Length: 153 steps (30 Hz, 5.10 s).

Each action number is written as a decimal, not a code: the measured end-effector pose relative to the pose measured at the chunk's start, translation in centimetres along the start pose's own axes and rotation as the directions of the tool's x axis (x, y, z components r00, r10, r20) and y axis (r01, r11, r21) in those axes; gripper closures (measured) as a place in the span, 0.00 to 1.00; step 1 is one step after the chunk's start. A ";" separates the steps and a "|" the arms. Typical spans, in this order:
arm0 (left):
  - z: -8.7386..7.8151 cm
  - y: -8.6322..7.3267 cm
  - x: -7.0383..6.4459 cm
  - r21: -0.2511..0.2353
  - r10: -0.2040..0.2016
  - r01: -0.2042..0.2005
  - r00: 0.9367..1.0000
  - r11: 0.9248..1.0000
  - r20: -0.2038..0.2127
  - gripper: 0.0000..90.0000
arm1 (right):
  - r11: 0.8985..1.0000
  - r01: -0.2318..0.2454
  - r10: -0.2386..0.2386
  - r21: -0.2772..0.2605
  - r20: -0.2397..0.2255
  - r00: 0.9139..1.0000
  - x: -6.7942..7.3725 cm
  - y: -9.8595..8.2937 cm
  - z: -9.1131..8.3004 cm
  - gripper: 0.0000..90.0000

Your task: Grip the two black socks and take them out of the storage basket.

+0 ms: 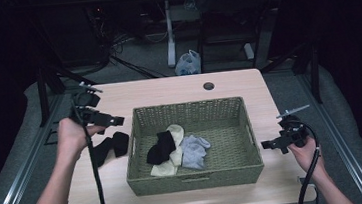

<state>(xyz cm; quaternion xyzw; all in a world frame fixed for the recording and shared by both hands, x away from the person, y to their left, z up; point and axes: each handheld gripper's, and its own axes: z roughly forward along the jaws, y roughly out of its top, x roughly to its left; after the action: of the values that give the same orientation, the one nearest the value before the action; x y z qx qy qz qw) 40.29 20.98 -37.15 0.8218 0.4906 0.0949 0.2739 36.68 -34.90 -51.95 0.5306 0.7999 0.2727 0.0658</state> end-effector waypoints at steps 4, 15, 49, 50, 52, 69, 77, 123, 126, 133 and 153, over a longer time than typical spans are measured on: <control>1.5 1.4 -2.1 0.024 0.061 -0.062 0.998 0.998 0.019 0.03 | 1.000 -0.001 0.001 -0.001 -0.004 1.000 -0.2 0.0 0.0 0.01; 5.0 3.3 -5.4 0.056 0.118 -0.120 0.992 0.991 0.044 0.02 | 1.000 0.000 0.000 -0.012 -0.001 1.000 0.0 -0.1 -0.3 0.01; 16.7 1.3 -8.5 0.342 0.171 -0.185 0.983 0.921 0.071 0.33 | 1.000 0.000 0.000 0.001 -0.004 1.000 -0.1 -0.1 0.0 0.01; 16.8 1.2 -8.5 0.349 0.172 -0.185 0.983 0.919 0.067 0.37 | 1.000 -0.002 0.002 0.003 -0.005 1.000 -0.1 -0.1 0.0 0.01; 17.1 1.0 -8.4 0.365 0.177 -0.185 0.983 0.913 0.056 0.42 | 1.000 0.000 0.000 0.005 -0.003 1.000 -0.1 -0.1 0.0 0.01; 12.7 1.9 -7.5 0.230 0.202 -0.221 0.974 0.948 0.101 0.95 | 1.000 0.000 0.000 0.010 -0.002 1.000 -0.2 -0.1 -0.1 0.01; 9.4 3.2 -7.5 0.170 0.212 -0.234 0.967 0.957 0.139 0.95 | 1.000 -0.004 0.004 0.007 0.001 1.000 -0.1 -0.1 -0.1 0.01; 0.2 8.5 -7.2 0.058 0.265 -0.273 0.958 0.960 0.111 0.94 | 1.000 -0.001 0.001 0.013 0.008 1.000 0.0 -0.2 0.0 0.01; -0.3 8.7 -6.7 0.051 0.256 -0.262 0.961 0.964 0.103 0.94 | 1.000 -0.001 0.001 0.005 0.010 1.000 0.0 -0.2 -0.1 0.01; -1.5 8.9 -5.6 0.032 0.233 -0.237 0.969 0.971 0.086 0.94 | 1.000 -0.010 0.010 0.004 0.013 1.000 0.0 -0.2 0.0 0.01; -4.7 7.5 -0.9 0.003 0.128 -0.128 0.992 0.992 0.015 0.94 | 1.000 0.000 -0.001 0.023 0.006 1.000 0.0 -0.2 -0.1 0.01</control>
<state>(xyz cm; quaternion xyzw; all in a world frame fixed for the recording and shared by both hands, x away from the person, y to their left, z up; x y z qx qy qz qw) 43.50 19.09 -29.03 0.8527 0.4352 0.1053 0.2693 36.50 -35.00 -51.94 0.5319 0.8029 0.2618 0.0620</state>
